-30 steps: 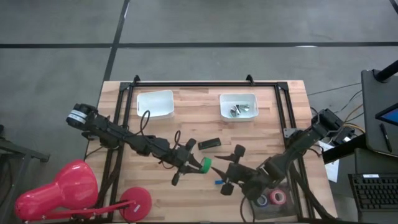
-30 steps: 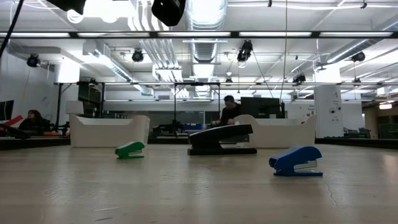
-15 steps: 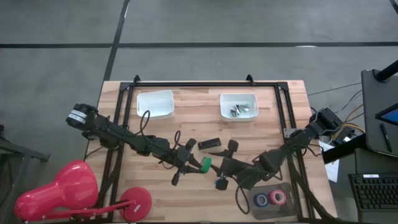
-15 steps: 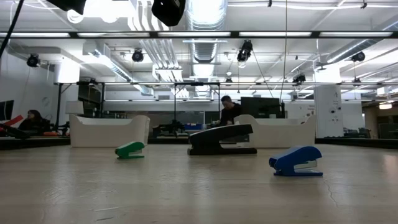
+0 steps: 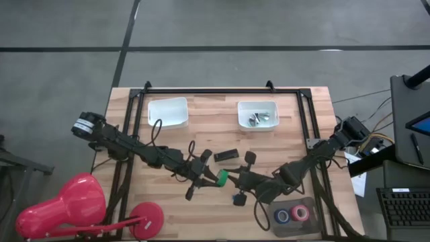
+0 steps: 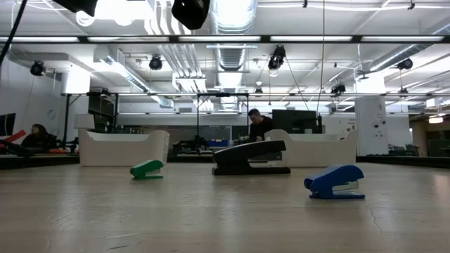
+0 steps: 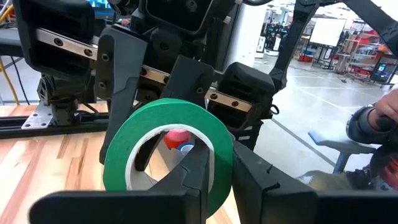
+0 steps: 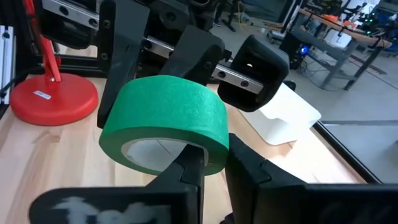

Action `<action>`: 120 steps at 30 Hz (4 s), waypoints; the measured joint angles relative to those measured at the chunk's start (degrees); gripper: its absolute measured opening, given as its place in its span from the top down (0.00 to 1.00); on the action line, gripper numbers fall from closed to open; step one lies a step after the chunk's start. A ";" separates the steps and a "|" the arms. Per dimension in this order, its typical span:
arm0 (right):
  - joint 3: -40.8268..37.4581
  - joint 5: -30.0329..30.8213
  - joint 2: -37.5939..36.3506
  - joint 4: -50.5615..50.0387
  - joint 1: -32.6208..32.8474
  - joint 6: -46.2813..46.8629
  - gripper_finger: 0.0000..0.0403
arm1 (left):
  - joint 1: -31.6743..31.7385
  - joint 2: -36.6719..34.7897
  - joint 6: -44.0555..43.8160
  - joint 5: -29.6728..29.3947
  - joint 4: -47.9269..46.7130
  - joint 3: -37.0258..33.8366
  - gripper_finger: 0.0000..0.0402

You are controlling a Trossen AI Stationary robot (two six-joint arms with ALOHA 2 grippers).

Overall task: Pick and place Stapler, Stapler remover, tape
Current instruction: Put the green tape into the black bin

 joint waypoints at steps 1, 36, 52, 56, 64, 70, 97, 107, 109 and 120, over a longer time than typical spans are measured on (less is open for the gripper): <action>0.00 0.00 0.00 0.00 0.00 -0.24 0.92 | 0.00 0.00 0.02 0.01 0.00 0.00 0.87; 0.04 -38.17 -12.26 -46.79 10.99 53.79 0.91 | 0.00 0.00 -0.09 -1.99 -0.07 -0.79 0.71; 0.00 -59.88 -7.01 -51.81 15.31 73.09 0.91 | 0.00 0.00 -0.18 -2.05 -0.08 -0.85 0.71; -0.31 -61.16 -4.21 -51.90 14.97 72.47 0.91 | 0.00 0.00 -0.23 -2.05 -0.09 -0.85 0.71; -0.66 -66.19 0.84 -51.55 14.67 71.34 0.90 | 0.00 0.00 -0.44 -2.05 -0.11 -0.85 0.71; -0.70 -68.84 3.63 -51.49 14.05 71.18 0.90 | 0.00 0.00 -0.42 -2.05 -0.11 -0.85 0.71; -0.92 -65.77 5.60 -53.45 12.15 73.39 0.85 | 0.02 0.00 -0.40 -2.05 -0.11 -0.85 0.71; -0.96 -63.11 4.35 -54.71 12.15 73.09 0.85 | 0.02 0.00 -0.40 -2.05 -0.11 -0.85 0.71; -0.96 -62.93 4.24 -54.66 12.15 73.11 0.85 | 0.02 0.00 -0.40 -2.05 -0.11 -0.85 0.71; -0.96 -62.91 4.20 -54.53 12.15 72.68 0.76 | 0.02 0.00 -0.40 -2.05 -0.11 -0.87 0.71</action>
